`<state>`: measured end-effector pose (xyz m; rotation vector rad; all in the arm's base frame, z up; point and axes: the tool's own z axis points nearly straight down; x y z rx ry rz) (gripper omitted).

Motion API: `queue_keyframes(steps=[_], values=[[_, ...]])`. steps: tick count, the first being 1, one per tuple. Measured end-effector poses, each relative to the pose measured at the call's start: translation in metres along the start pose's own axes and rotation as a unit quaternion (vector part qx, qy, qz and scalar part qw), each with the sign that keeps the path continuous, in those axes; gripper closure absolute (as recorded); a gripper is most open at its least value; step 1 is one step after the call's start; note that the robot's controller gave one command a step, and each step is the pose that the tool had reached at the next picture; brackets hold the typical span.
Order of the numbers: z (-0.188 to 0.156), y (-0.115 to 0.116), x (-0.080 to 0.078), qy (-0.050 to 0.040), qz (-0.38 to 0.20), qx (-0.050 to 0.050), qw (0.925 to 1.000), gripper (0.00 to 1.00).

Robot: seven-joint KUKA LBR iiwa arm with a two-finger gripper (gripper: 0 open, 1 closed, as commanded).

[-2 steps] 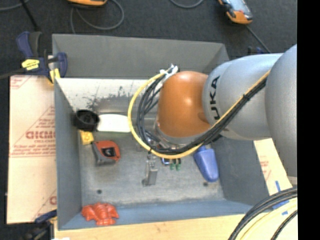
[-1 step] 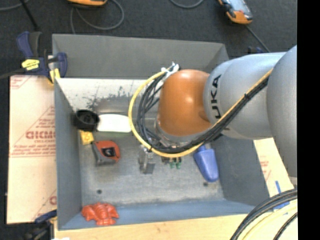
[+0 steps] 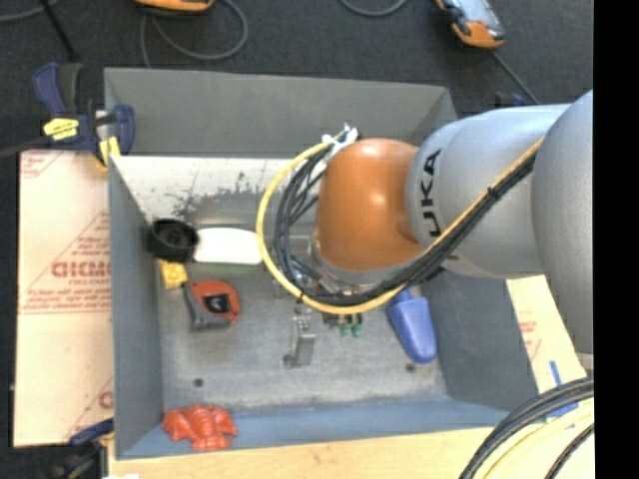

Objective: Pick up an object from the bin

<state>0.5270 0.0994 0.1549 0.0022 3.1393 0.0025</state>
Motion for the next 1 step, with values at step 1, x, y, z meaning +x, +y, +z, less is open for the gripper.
queue_keyframes(steps=[1], values=[[0.0000, -0.0001, 0.0000, 0.0000, 0.000, 0.000, 1.0000, 0.00]])
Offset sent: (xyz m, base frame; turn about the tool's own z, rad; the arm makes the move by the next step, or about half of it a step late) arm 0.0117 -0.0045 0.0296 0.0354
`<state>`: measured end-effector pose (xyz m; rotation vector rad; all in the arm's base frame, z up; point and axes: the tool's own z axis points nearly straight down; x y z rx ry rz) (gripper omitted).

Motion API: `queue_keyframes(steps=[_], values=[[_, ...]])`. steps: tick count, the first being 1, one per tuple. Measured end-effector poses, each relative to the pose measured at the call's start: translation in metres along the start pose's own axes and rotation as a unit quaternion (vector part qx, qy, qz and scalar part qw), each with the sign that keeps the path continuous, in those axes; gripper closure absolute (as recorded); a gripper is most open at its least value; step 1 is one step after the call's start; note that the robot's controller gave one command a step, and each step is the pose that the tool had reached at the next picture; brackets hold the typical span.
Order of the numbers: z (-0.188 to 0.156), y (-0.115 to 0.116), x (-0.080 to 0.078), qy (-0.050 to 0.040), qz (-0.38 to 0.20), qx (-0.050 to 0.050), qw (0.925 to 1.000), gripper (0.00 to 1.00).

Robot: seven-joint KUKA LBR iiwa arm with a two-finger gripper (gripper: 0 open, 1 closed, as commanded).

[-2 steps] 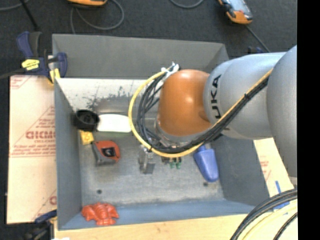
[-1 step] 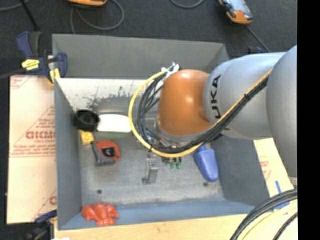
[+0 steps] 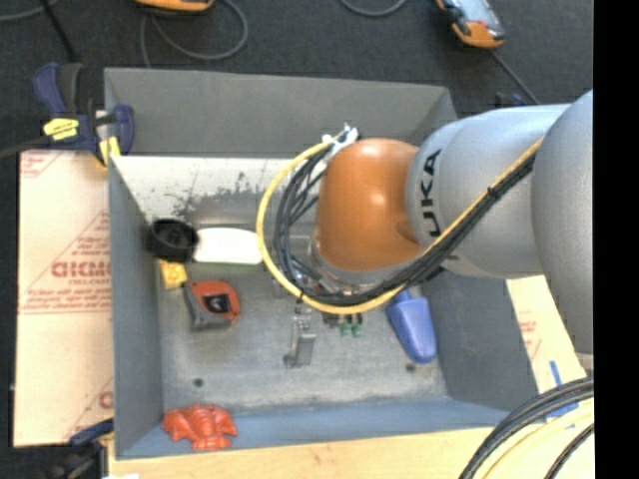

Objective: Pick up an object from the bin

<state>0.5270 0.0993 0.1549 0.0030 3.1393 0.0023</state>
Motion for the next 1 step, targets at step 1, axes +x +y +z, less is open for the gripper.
queue_keyframes(steps=[1], values=[[-0.0200, -0.0027, -0.0083, 0.0004, 0.010, 0.000, 1.0000, 0.00]])
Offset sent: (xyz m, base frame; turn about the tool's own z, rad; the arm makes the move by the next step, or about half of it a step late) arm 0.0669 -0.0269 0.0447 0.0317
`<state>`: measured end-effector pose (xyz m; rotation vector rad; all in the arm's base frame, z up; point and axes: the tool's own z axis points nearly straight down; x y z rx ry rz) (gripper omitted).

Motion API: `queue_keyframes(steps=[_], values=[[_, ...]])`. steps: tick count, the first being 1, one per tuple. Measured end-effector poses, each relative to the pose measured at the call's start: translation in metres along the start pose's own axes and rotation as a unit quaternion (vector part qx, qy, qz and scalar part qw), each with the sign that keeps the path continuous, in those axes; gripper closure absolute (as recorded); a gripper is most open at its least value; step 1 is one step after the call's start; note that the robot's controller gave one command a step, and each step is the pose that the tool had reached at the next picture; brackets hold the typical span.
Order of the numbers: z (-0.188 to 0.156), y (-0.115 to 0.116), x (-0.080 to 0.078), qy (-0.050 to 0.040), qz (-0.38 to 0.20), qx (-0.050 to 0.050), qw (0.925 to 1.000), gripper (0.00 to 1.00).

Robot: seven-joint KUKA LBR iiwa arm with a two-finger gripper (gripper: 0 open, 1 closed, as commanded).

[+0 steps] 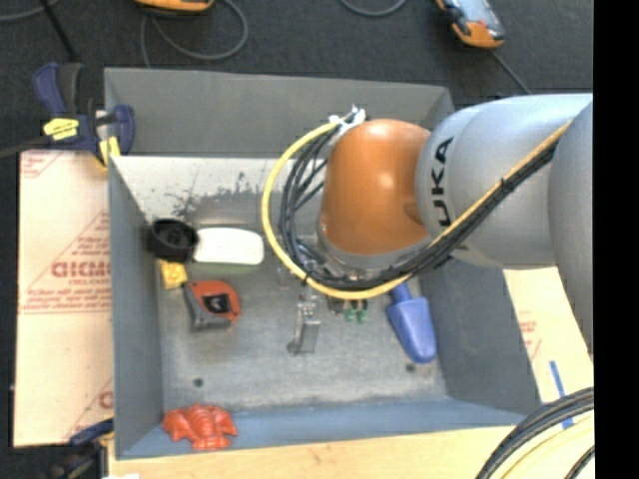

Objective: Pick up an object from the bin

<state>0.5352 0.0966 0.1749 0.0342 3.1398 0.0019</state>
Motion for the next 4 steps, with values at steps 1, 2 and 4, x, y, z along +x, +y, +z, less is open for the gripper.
queue_keyframes(steps=[1, 2, 4], values=[[-0.018, -0.015, -0.042, -0.0005, 0.004, 0.000, 1.0000, 0.00], [-0.022, -0.021, -0.058, -0.0033, 0.003, 0.000, 1.0000, 0.00], [-0.006, 0.032, -0.078, -0.0046, -0.038, -0.001, 0.9993, 0.00]])
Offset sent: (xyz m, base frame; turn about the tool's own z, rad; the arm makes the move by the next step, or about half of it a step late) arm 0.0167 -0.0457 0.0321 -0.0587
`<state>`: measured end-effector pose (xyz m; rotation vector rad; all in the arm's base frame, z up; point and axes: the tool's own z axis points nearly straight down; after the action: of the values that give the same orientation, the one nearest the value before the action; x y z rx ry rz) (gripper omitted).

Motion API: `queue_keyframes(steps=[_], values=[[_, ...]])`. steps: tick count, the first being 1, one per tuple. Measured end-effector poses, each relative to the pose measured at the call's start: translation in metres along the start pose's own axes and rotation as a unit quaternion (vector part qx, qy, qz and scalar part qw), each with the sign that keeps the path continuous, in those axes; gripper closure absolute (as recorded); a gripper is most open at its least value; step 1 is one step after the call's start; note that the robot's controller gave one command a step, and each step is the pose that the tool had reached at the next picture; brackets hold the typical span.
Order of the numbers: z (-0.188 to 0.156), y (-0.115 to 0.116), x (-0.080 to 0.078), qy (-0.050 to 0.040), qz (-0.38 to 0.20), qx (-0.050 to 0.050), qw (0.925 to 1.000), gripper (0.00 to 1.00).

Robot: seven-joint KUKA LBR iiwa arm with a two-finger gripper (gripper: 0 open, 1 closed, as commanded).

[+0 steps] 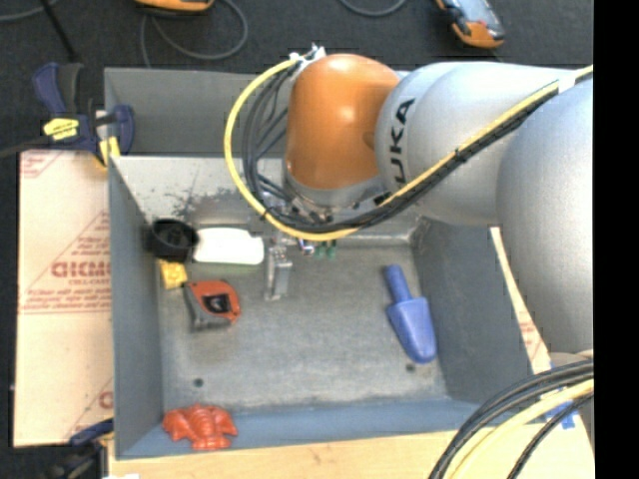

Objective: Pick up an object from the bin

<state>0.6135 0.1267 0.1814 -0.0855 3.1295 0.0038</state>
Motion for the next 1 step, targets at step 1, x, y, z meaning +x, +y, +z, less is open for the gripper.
queue_keyframes(steps=[1], values=[[0.0383, 0.0080, 0.0042, 0.0030, 0.073, 0.000, 0.9973, 0.00]])
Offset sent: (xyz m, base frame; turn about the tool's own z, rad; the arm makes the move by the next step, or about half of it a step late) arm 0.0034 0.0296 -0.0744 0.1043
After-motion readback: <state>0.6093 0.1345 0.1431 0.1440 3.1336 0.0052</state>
